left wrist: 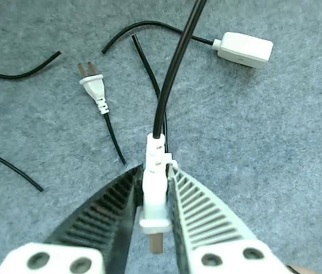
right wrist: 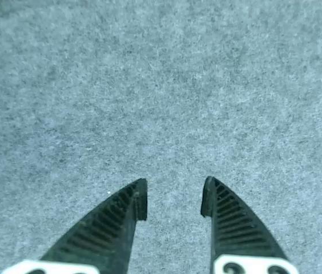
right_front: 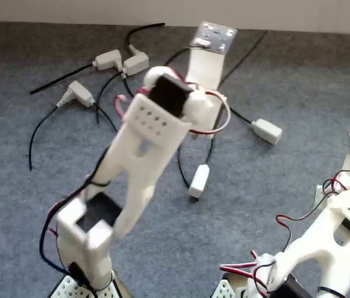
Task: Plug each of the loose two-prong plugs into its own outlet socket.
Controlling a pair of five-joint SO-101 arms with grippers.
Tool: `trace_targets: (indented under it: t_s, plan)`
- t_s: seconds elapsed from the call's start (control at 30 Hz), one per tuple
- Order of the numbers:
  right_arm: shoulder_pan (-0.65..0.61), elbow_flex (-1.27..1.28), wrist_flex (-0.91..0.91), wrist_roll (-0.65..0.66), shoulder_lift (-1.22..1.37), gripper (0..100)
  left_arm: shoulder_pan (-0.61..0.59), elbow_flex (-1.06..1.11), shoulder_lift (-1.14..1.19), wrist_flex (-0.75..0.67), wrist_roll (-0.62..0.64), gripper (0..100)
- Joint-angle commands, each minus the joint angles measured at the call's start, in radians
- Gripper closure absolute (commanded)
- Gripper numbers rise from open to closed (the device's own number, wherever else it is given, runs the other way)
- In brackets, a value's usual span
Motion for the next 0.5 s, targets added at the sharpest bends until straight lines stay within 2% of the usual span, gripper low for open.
trace_targets:
  t_s: [0.0,0.1,0.23,0.47]
  plan:
    - [-0.067,0.033,-0.010,0.009,-0.022,83.6,-0.047,0.188,-0.234,-0.097,0.009,99]
    - [-0.117,0.076,-0.010,0.008,-0.022,83.6,-0.068,0.452,-0.355,-0.262,0.017,99]
    - [-0.185,0.124,-0.010,-0.035,-0.024,83.6,-0.070,0.865,-0.572,-0.578,0.144,99]
    - [-0.298,0.139,-0.010,-0.190,-0.024,83.6,-0.102,1.607,-1.006,-1.355,0.287,99]
